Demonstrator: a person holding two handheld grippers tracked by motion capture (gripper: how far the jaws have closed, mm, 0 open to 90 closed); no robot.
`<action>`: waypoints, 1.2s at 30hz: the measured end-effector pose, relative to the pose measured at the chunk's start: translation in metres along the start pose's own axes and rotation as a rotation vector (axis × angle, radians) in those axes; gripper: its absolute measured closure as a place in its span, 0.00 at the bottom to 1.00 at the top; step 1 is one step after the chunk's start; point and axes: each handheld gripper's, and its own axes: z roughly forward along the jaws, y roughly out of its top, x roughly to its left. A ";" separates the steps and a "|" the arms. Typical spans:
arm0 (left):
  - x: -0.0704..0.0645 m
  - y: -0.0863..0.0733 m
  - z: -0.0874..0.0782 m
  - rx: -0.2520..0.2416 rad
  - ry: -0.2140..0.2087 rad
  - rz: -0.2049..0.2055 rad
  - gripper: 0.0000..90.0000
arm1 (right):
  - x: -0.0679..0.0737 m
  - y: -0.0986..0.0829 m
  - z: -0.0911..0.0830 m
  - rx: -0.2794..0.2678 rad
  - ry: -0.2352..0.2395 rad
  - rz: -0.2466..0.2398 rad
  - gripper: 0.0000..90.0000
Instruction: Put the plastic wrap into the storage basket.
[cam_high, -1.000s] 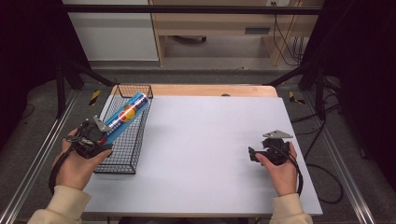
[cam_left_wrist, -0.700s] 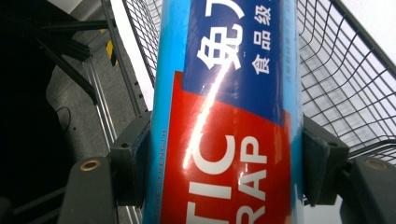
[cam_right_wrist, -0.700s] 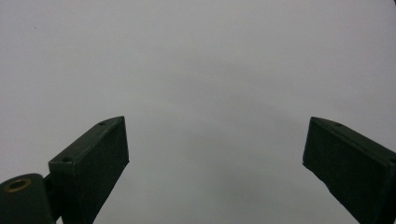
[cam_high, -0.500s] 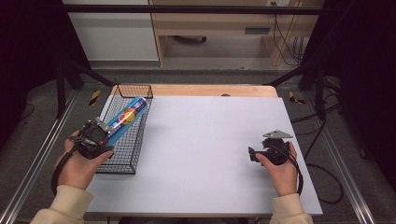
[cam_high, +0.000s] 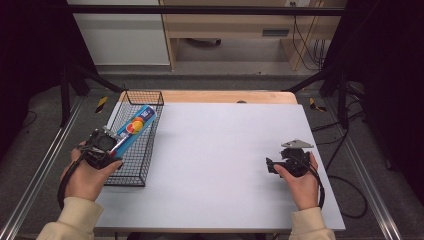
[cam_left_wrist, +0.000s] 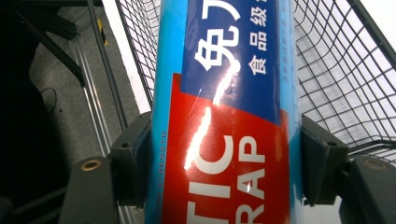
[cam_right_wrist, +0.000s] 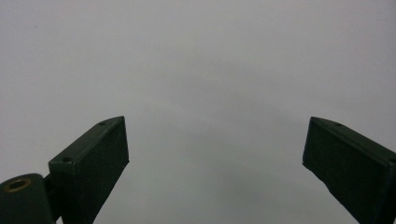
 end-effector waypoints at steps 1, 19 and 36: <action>0.001 0.001 0.001 -0.002 -0.006 -0.014 0.35 | 0.000 0.000 0.000 0.001 0.000 0.000 0.08; 0.006 0.004 0.008 0.030 -0.061 -0.078 0.35 | 0.002 0.000 0.001 0.006 0.009 -0.009 0.08; 0.008 0.013 0.024 0.115 -0.098 -0.067 0.35 | 0.003 0.000 0.002 0.011 0.023 -0.025 0.08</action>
